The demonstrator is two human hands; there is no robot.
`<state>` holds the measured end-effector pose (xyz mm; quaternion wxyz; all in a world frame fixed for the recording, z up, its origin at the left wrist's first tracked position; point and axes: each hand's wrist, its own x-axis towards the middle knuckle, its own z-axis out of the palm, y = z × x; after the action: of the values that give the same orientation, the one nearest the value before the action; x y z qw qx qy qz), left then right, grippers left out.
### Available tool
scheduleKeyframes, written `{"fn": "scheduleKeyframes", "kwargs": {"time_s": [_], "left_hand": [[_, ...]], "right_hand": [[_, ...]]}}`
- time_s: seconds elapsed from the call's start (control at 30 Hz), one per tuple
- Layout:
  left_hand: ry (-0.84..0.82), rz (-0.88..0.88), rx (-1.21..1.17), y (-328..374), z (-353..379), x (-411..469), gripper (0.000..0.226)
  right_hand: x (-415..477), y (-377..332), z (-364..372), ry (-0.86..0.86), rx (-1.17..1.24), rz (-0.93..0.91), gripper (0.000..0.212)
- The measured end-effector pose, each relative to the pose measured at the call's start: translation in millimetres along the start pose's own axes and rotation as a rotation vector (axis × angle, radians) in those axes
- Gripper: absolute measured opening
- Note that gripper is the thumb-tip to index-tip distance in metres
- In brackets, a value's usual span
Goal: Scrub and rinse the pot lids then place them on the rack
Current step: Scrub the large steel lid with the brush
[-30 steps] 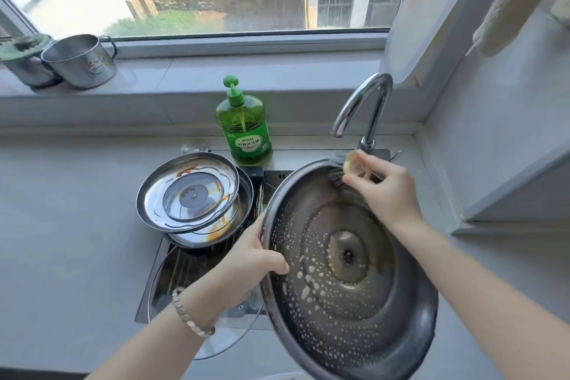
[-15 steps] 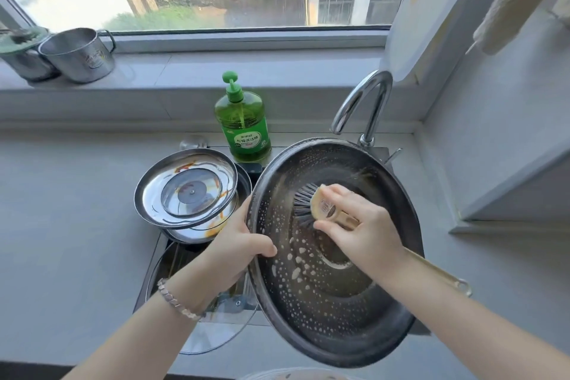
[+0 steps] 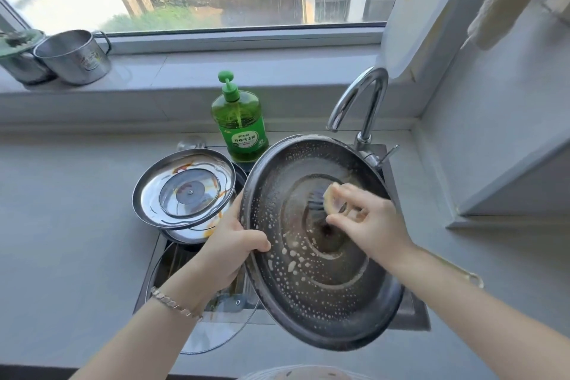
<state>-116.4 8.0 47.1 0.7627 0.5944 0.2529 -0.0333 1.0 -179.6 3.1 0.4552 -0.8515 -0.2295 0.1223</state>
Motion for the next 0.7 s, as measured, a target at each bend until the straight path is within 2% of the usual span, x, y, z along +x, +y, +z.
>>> {"fn": "scheduleKeyframes", "kwargs": {"time_s": [0.07, 0.1, 0.2, 0.23, 0.33, 0.37, 0.47, 0.5, 0.63, 0.7], "left_hand": [[0.034, -0.014, -0.005, 0.8, -3.0, 1.7, 0.071], [0.045, -0.018, -0.005, 1.0, -5.1, 1.9, 0.072], [0.067, -0.012, 0.002, 2.4, -7.5, 1.1, 0.069], [0.075, -0.007, -0.002, 2.9, -7.4, 1.3, 0.069], [0.091, -0.011, -0.014, 3.6, -9.0, 2.1, 0.072], [0.094, -0.016, -0.024, 3.7, -9.4, 1.7, 0.072], [0.089, -0.016, -0.037, 2.3, -6.6, -0.4, 0.070], [0.083, -0.012, -0.035, 1.2, -3.8, -0.8, 0.071], [0.061, -0.047, -0.021, -4.3, 5.1, -0.9, 0.075], [0.087, -0.064, -0.044, -4.1, 2.4, -2.1, 0.075]], "right_hand": [[-20.3, -3.7, 10.1, -0.150, 0.011, -0.133, 0.058], [-18.3, 0.2, 6.5, -0.162, 0.000, -0.123, 0.059], [2.6, 22.8, -11.2, 0.033, -0.016, 0.142, 0.055], [0.1, 24.9, -10.4, 0.035, -0.018, 0.152, 0.055], [-27.3, 10.4, 10.2, -0.158, 0.023, -0.023, 0.056], [-30.6, 10.6, 11.4, -0.172, 0.022, -0.052, 0.056], [-11.5, 21.7, -2.0, -0.012, -0.028, 0.128, 0.057], [-9.4, 19.6, -2.0, -0.006, -0.041, 0.131, 0.057], [-20.6, -13.5, 20.7, -0.139, 0.011, -0.109, 0.055], [-6.1, -9.7, 15.1, -0.097, -0.033, -0.046, 0.056]]}}
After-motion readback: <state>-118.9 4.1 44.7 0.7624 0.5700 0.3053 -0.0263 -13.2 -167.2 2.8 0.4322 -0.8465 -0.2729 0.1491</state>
